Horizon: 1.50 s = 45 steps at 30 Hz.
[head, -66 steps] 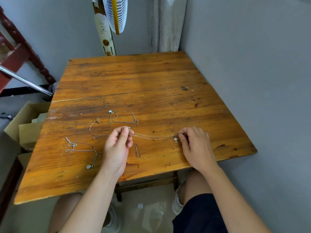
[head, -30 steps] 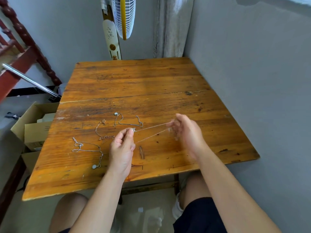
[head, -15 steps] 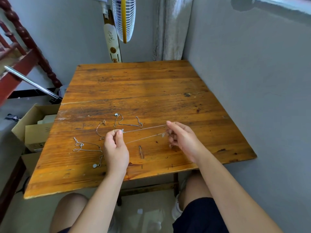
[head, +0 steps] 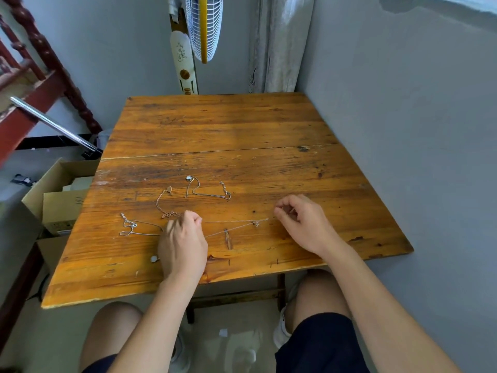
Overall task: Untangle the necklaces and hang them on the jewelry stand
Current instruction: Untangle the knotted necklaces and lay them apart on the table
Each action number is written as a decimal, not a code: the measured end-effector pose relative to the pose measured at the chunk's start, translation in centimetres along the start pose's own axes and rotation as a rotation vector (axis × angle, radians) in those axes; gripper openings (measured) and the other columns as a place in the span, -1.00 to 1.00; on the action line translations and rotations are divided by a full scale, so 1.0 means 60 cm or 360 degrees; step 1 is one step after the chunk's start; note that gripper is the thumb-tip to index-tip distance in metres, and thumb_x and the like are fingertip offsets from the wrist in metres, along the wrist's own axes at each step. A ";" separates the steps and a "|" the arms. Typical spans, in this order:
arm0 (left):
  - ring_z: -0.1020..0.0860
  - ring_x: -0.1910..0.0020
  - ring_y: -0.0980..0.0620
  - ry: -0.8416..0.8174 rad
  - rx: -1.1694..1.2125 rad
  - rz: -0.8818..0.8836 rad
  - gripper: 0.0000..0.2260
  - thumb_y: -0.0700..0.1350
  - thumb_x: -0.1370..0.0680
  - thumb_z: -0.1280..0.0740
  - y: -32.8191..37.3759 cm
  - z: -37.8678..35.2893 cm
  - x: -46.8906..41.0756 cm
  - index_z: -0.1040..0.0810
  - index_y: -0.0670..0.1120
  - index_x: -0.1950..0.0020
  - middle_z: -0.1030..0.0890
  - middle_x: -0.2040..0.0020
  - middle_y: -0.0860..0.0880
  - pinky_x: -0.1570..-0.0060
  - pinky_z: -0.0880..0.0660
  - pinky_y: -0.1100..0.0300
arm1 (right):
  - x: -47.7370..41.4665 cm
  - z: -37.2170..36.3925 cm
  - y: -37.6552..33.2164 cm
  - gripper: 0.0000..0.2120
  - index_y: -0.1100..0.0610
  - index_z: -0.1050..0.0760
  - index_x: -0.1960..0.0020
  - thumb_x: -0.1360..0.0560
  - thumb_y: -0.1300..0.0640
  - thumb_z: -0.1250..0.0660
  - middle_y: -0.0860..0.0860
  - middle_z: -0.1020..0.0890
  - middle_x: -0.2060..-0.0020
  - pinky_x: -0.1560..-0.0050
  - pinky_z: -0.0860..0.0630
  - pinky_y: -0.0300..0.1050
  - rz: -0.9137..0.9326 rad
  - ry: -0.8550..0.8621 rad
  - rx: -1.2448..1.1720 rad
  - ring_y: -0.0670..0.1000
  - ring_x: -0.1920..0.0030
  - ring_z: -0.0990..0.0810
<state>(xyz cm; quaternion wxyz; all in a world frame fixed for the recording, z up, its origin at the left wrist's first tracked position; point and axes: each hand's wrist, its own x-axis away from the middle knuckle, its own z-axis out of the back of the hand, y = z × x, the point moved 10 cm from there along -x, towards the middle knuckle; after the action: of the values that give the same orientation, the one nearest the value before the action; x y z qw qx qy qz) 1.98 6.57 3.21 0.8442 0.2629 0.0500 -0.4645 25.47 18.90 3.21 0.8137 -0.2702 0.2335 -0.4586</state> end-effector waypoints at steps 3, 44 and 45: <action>-0.57 0.03 -0.10 -0.0005 0.0058 -0.0023 -0.84 -0.10 -0.58 -0.32 0.007 0.006 0.005 -0.55 -0.14 -0.11 -0.67 0.05 -0.12 0.24 -0.48 0.11 | 0.015 -0.013 0.003 -0.81 -0.04 -0.61 -0.14 -0.53 0.06 -0.40 -0.11 -0.55 0.00 -0.05 -0.50 -0.21 0.0032 -0.0118 0.0049 -0.14 0.00 -0.53; -0.51 -0.12 -0.06 -0.0427 0.0212 -0.0645 -0.83 -0.15 -0.53 -0.41 0.140 -0.047 0.011 -0.69 -0.12 -0.10 -0.61 -0.08 -0.08 -0.03 -0.53 0.07 | 0.055 -0.007 0.011 -0.77 0.06 -0.58 -0.19 -0.55 0.20 -0.34 -0.06 -0.61 -0.04 -0.11 -0.51 -0.04 0.0176 0.0376 0.0088 -0.04 -0.10 -0.50; -0.52 -0.13 -0.08 -0.0386 0.0222 -0.0598 -0.82 -0.16 -0.52 -0.42 0.136 -0.046 0.013 -0.68 -0.14 -0.10 -0.61 -0.10 -0.09 -0.05 -0.53 0.05 | 0.055 -0.007 0.012 -0.77 0.06 -0.57 -0.19 -0.55 0.20 -0.33 -0.05 -0.60 -0.05 -0.13 -0.51 -0.01 0.0169 0.0383 0.0090 -0.04 -0.11 -0.49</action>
<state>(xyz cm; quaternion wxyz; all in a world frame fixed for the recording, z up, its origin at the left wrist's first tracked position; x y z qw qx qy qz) 9.44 10.84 3.84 0.7225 0.2488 -0.0360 -0.6440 27.20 16.26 2.02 0.8102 -0.1775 0.3304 -0.4504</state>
